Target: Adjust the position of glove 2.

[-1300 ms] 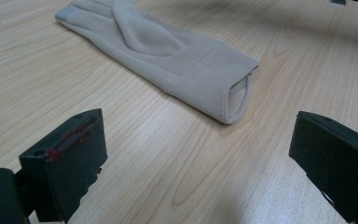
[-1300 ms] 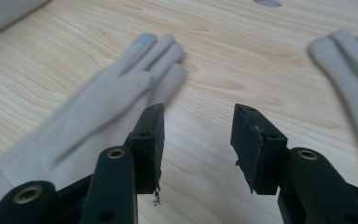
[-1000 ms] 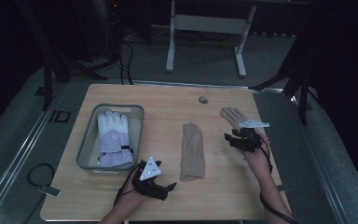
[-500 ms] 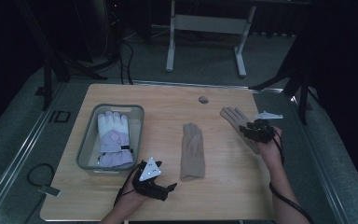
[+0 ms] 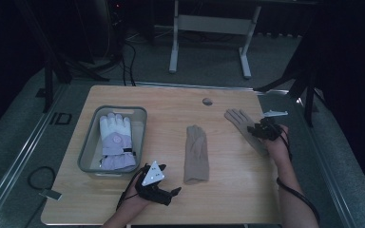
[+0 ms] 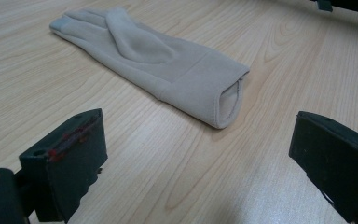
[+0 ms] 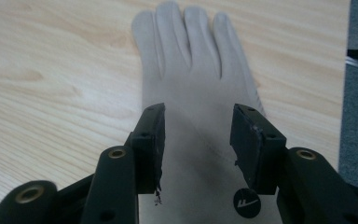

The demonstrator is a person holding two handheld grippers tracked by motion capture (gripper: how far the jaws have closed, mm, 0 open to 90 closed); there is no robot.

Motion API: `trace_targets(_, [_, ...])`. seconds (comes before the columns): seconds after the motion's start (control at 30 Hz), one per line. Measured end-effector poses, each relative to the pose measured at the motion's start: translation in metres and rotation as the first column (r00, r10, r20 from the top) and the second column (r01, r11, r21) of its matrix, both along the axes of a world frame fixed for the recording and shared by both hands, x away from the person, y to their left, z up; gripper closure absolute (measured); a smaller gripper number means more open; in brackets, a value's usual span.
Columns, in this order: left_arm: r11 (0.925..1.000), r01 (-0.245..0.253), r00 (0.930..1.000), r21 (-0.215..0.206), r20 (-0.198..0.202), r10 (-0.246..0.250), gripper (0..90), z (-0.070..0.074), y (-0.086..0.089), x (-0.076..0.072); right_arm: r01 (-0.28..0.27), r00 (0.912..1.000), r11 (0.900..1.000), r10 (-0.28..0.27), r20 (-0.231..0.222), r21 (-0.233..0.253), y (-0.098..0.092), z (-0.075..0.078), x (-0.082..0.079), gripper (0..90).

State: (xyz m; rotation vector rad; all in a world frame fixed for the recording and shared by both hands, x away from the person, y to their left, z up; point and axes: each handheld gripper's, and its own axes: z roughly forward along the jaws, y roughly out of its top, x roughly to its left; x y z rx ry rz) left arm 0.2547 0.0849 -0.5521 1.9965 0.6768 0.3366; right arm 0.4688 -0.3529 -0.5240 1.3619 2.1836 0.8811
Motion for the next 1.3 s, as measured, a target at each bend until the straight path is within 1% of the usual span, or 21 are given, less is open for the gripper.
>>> trace_targets(0.07, [1.0,0.002,1.0,-0.005,-0.002,-0.002,4.0,0.0,0.0,0.0,-0.007,1.0,1.0,0.007,-0.006,-0.001,-0.002,-0.005,0.001,53.8])
trace_targets(0.1, [1.0,0.001,1.0,-0.007,-0.002,-0.001,4.0,0.0,0.0,0.0,-0.011,0.9999,1.0,0.011,-0.013,0.01,-0.003,-0.008,0.002,53.4])
trace_targets(0.2, [1.0,0.003,1.0,-0.008,-0.004,-0.003,4.0,0.0,0.0,0.001,0.0,0.9996,1.0,-0.001,-0.029,-0.025,-0.006,-0.018,0.003,54.5])
trace_targets(0.23, [1.0,0.003,1.0,-0.009,-0.002,-0.003,4.0,0.0,0.0,0.0,0.008,0.9997,1.0,-0.008,-0.025,-0.016,-0.006,-0.02,0.003,57.7])
trace_targets(0.3, [1.0,0.003,1.0,-0.01,-0.002,-0.003,4.0,-0.001,0.0,0.001,0.022,0.9995,1.0,-0.022,-0.024,-0.002,-0.007,-0.021,0.003,59.6])
trace_targets(0.33, [1.0,0.002,1.0,-0.009,-0.002,-0.002,4.0,-0.001,0.0,0.001,0.03,0.9994,1.0,-0.03,-0.019,0.001,-0.005,-0.022,0.001,70.4])
trace_targets(0.37, [0.9999,0.001,1.0,-0.01,-0.003,-0.001,4.0,-0.001,0.0,0.001,0.036,0.9991,0.999,-0.036,-0.024,0.007,-0.004,-0.022,0.0,76.1])
trace_targets(0.43, [0.9999,0.002,1.0,-0.012,-0.005,-0.002,4.0,-0.001,0.0,0.001,0.053,0.998,0.999,-0.052,-0.036,0.013,-0.001,-0.02,-0.001,80.7])
trace_targets(0.47, [0.9999,0.001,1.0,-0.012,-0.005,-0.001,4.0,-0.001,0.0,0.001,0.062,0.9973,0.997,-0.06,-0.041,0.035,0.0,-0.018,-0.003,81.3])
trace_targets(0.6, [0.9999,-0.001,1.0,-0.015,-0.002,0.001,4.0,0.0,0.0,0.001,0.098,0.9952,0.991,-0.097,-0.015,0.089,0.012,-0.009,-0.015,82.3])
trace_targets(0.7, [0.9998,-0.005,1.0,-0.019,-0.002,0.005,4.0,0.001,0.001,0.001,0.145,0.9893,0.986,-0.146,0.001,0.087,0.023,-0.003,-0.028,82.4])
trace_targets(0.73, [0.9998,-0.004,1.0,-0.021,-0.001,0.004,4.0,0.001,0.001,0.001,0.16,0.9869,0.982,-0.161,0.003,0.101,0.027,0.0,-0.034,82.4])
trace_targets(0.8, [0.9998,-0.005,1.0,-0.02,0.003,0.005,4.0,0.002,0.001,0.0,0.181,0.9831,0.98,-0.182,0.014,0.081,0.036,0.003,-0.043,82.4])
trace_targets(0.83, [0.9997,-0.004,1.0,-0.023,0.002,0.004,4.0,0.002,0.001,0.0,0.193,0.9808,0.978,-0.194,0.015,0.083,0.039,0.005,-0.049,82.4])
trace_targets(0.87, [0.9997,-0.004,1.0,-0.023,0.002,0.004,4.0,0.002,0.001,0.0,0.193,0.9808,0.978,-0.194,0.015,0.083,0.039,0.005,-0.049,82.4])
trace_targets(0.9, [0.9996,-0.005,1.0,-0.026,0.003,0.005,4.0,0.003,0.001,0.0,0.195,0.9802,0.976,-0.197,0.015,0.095,0.042,0.006,-0.054,82.4])
trace_targets(0.93, [0.9996,-0.004,1.0,-0.028,0.003,0.004,4.0,0.003,0.001,0.0,0.211,0.9768,0.972,-0.214,0.016,0.099,0.047,0.01,-0.064,82.4])
trace_targets(1.0, [0.9996,-0.002,1.0,-0.027,0.001,0.002,4.0,0.002,0.001,0.0,0.213,0.9764,0.97,-0.216,0.009,0.121,0.049,0.013,-0.072,82.3])
trace_targets(1.1, [0.9997,0.006,1.0,-0.023,0.001,-0.006,4.0,0.002,0.0,0.0,0.211,0.9769,0.97,-0.214,0.006,0.123,0.053,0.015,-0.079,82.2])
trace_targets(1.17, [0.9997,0.006,1.0,-0.023,0.003,-0.006,4.0,0.003,0.0,0.0,0.196,0.9805,0.973,-0.196,-0.014,0.12,0.057,0.009,-0.086,81.8])
trace_targets(1.3, [0.9996,0.003,1.0,-0.028,0.006,-0.003,4.0,0.003,0.001,0.0,0.188,0.9819,0.976,-0.183,-0.049,0.112,0.062,-0.005,-0.093,80.4])
